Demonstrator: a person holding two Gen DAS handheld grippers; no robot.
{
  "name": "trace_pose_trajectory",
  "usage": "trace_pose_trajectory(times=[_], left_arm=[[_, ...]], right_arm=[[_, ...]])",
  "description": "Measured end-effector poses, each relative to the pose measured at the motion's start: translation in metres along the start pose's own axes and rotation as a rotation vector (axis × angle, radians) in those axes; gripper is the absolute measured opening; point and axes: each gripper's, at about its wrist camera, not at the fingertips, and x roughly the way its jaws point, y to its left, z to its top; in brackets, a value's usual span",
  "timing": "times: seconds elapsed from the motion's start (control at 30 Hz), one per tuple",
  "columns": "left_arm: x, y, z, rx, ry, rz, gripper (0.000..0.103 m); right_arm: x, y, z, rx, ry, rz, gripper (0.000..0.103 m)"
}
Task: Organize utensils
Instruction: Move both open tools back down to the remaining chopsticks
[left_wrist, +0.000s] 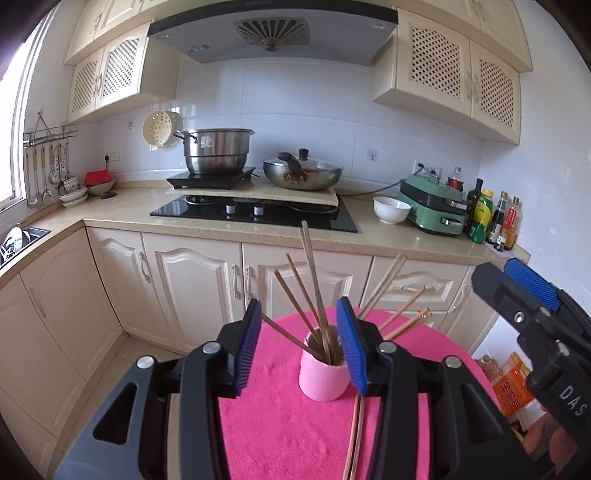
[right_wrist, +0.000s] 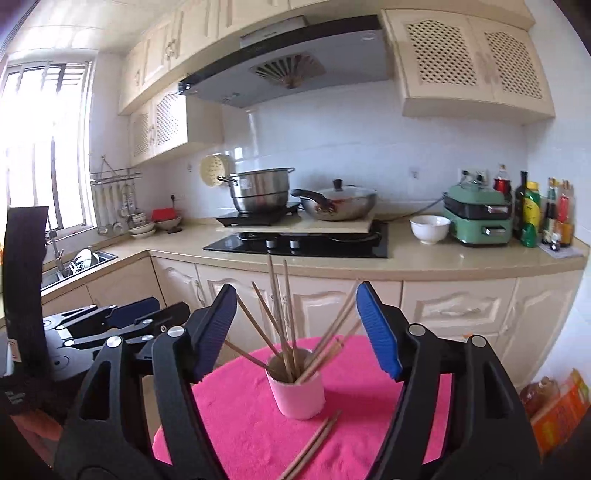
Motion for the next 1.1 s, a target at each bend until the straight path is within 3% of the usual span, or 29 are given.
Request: trace_pose_trajectory(times=[0.1,0.33,0.6,0.87,1.1], left_arm=[[0.008,-0.005,-0.013,0.009,0.048,-0.012,0.047],[0.058,-0.015,-0.068,0.023,0.316,-0.096,0.048],[0.117,-0.029,-0.135,0.061,0.566,-0.097,0.048],[0.147,-0.038,-0.164,0.08,0.65,-0.085,0.048],[0.159,-0.047,-0.166,0.13,0.649,-0.078,0.048]], right_arm=[[-0.005,-0.008,-0.013,0.019,0.036,-0.04,0.067],[0.002,-0.038,-0.067,0.099,0.195,-0.136,0.067],[0.032,-0.065,-0.125,0.197,0.382,-0.173,0.067],[0.048,-0.074,-0.157,0.23,0.463,-0.159,0.067],[0.06,-0.08,-0.163,0.25,0.498,-0.153,0.067]])
